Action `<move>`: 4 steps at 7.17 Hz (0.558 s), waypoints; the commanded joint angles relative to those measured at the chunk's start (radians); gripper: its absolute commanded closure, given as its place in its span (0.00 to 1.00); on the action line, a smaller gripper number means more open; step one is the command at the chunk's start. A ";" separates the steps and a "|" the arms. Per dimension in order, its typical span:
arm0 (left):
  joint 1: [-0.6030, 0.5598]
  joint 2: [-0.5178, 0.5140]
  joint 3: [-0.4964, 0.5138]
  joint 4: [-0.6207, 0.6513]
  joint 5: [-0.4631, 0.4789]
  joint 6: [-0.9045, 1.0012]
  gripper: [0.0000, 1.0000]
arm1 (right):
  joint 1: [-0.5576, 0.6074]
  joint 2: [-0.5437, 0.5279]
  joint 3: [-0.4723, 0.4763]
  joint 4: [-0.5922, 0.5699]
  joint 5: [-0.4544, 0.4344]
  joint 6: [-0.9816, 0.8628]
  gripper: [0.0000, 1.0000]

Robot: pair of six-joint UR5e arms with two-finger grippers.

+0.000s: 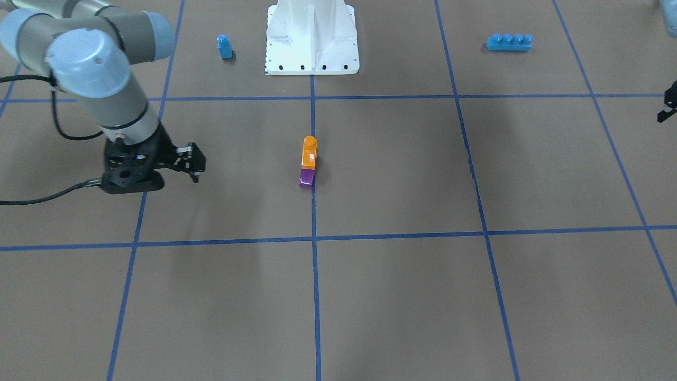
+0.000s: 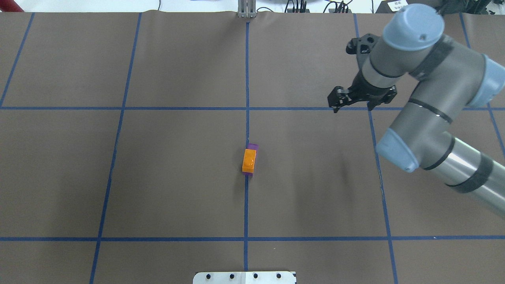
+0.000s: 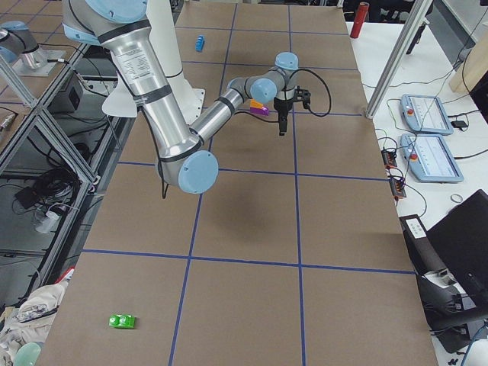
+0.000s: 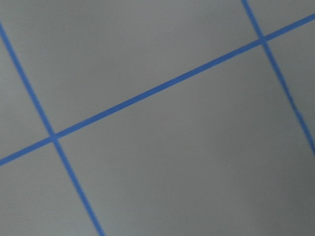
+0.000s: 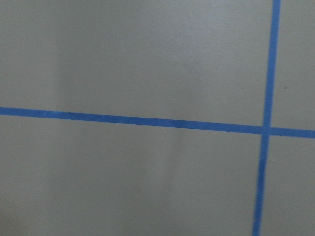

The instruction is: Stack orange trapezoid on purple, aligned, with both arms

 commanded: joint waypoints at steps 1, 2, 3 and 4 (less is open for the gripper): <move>-0.094 0.069 0.094 -0.023 0.050 0.070 0.00 | 0.225 -0.173 0.005 -0.005 0.085 -0.407 0.00; -0.137 0.048 0.093 -0.023 0.052 0.059 0.00 | 0.299 -0.213 -0.021 -0.004 0.105 -0.527 0.00; -0.141 0.054 0.107 -0.026 0.051 0.058 0.00 | 0.387 -0.258 -0.058 -0.002 0.158 -0.662 0.00; -0.141 0.060 0.095 -0.026 0.048 -0.045 0.00 | 0.475 -0.301 -0.095 -0.002 0.197 -0.786 0.00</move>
